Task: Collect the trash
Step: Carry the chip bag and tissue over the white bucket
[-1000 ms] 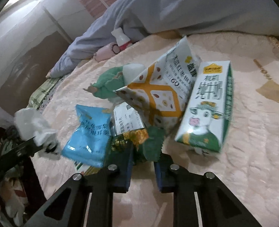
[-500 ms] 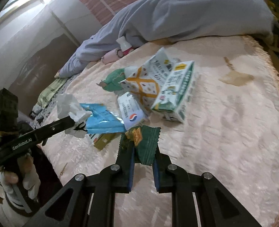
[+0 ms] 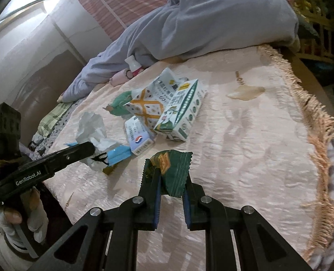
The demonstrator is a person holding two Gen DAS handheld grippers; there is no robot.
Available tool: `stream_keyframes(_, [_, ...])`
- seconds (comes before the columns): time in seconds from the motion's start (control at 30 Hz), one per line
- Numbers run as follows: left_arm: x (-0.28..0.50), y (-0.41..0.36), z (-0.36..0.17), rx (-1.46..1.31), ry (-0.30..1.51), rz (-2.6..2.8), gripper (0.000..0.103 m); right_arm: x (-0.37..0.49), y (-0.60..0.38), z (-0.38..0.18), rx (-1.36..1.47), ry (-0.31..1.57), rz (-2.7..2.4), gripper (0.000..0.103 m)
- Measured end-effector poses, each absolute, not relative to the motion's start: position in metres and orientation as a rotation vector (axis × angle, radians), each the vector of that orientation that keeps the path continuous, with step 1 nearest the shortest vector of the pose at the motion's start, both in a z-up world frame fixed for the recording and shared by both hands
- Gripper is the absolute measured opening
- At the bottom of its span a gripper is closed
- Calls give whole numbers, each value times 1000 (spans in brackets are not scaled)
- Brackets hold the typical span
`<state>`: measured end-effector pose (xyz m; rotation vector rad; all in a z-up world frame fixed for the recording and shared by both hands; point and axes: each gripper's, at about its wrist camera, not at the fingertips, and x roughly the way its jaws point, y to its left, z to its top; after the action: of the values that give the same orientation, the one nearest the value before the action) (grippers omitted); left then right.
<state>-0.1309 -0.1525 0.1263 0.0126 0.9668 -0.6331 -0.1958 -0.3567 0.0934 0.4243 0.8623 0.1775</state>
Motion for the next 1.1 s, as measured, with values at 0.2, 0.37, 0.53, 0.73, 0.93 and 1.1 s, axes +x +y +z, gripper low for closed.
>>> stream_keyframes(0.2, [-142, -181, 126, 37, 970, -678, 15, -208, -370, 97, 405, 855, 140, 15])
stream_keyframes(0.37, [-150, -202, 126, 68, 963, -702, 15, -220, -385, 100, 383, 845, 98, 15])
stream_keyframes(0.53, [-157, -223, 124, 81, 970, -731, 15, -233, -398, 106, 340, 841, 45, 15])
stream_keyframes(0.73, [-166, -247, 126, 87, 971, -768, 15, -250, -419, 112, 318, 833, -17, 15])
stream_keyframes(0.93, [-177, -270, 128, 103, 965, -802, 15, -263, -434, 118, 276, 828, -75, 15])
stream_keyframes(1.1, [-186, -292, 128, 122, 964, -830, 15, -276, -450, 123, 268, 823, -118, 15])
